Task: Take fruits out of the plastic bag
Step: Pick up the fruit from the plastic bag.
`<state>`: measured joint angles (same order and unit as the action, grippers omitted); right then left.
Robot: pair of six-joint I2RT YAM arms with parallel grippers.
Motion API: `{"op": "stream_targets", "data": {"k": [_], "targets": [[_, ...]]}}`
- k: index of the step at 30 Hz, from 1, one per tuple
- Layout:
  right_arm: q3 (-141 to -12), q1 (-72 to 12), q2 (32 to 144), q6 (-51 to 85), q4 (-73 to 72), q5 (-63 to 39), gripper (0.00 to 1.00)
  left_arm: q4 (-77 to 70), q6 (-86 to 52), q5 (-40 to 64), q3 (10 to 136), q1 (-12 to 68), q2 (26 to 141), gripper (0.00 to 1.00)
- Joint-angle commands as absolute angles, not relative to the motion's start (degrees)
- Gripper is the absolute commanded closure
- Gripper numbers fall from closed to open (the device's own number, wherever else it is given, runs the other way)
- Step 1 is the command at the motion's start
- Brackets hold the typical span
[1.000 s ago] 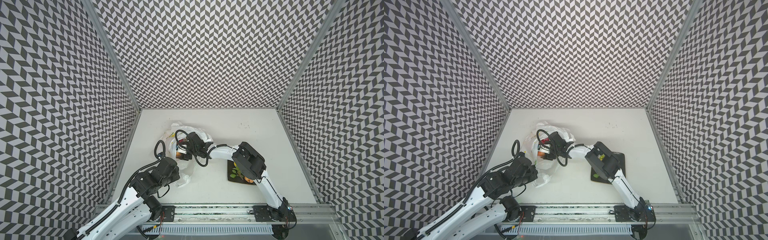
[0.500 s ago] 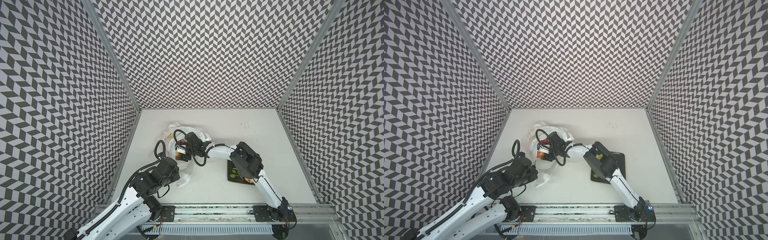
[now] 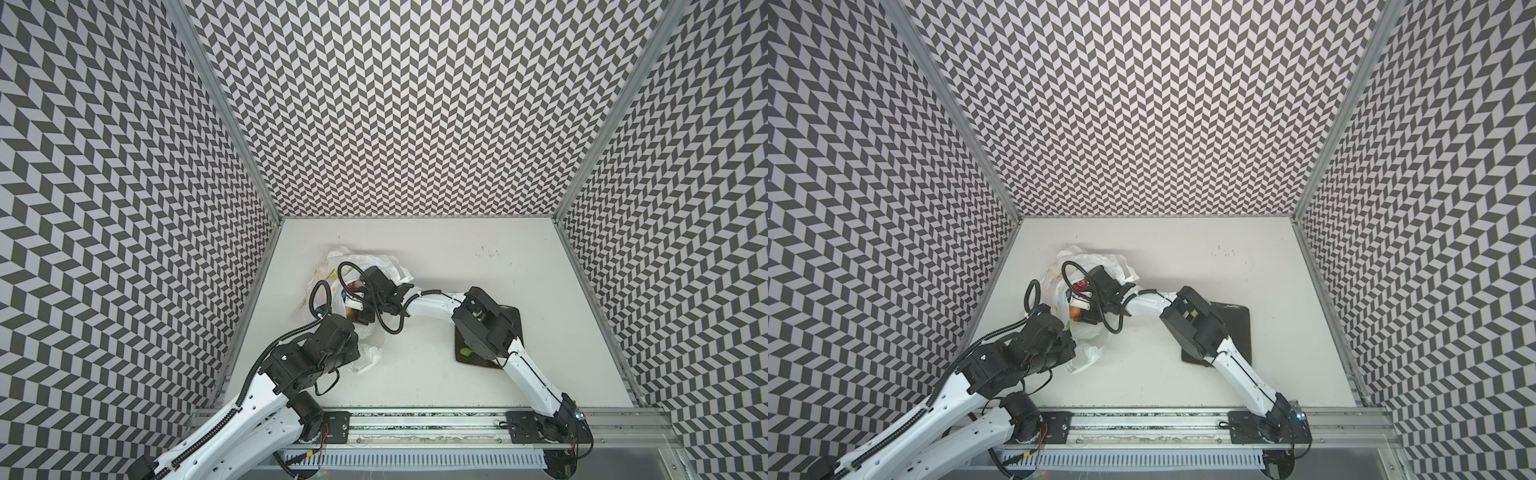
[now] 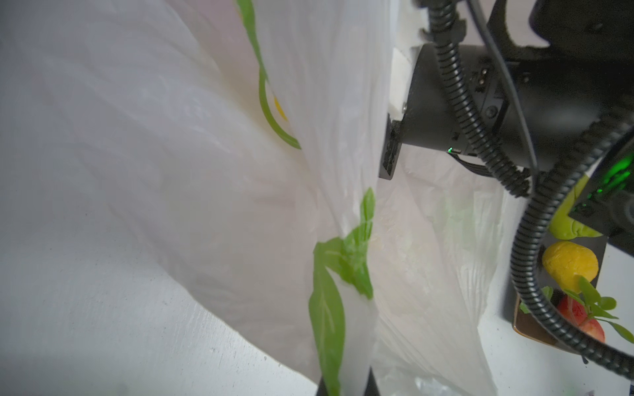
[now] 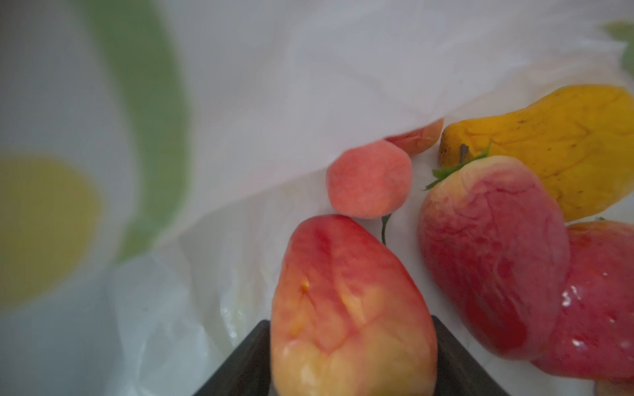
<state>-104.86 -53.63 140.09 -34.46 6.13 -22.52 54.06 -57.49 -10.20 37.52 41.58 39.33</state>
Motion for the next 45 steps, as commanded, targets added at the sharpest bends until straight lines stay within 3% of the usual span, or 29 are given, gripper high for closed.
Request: {"op": "stream_targets", "data": {"k": [1,17,45], "targets": [[-105.41,-53.91,140.86,-35.17,6.3,-23.2,0.38,54.05,-57.44,-10.81,39.27,41.45,39.34,1.0],[-87.16,-53.94,124.64,-28.34,-3.65,-20.24,0.49,55.02,-61.94,-14.12,38.57,41.41,36.05,1.0],[-59.77,-53.96,91.78,-19.72,-1.92,-15.19,0.53,48.98,-60.3,-15.03,36.83,41.42,37.27,1.0]]}}
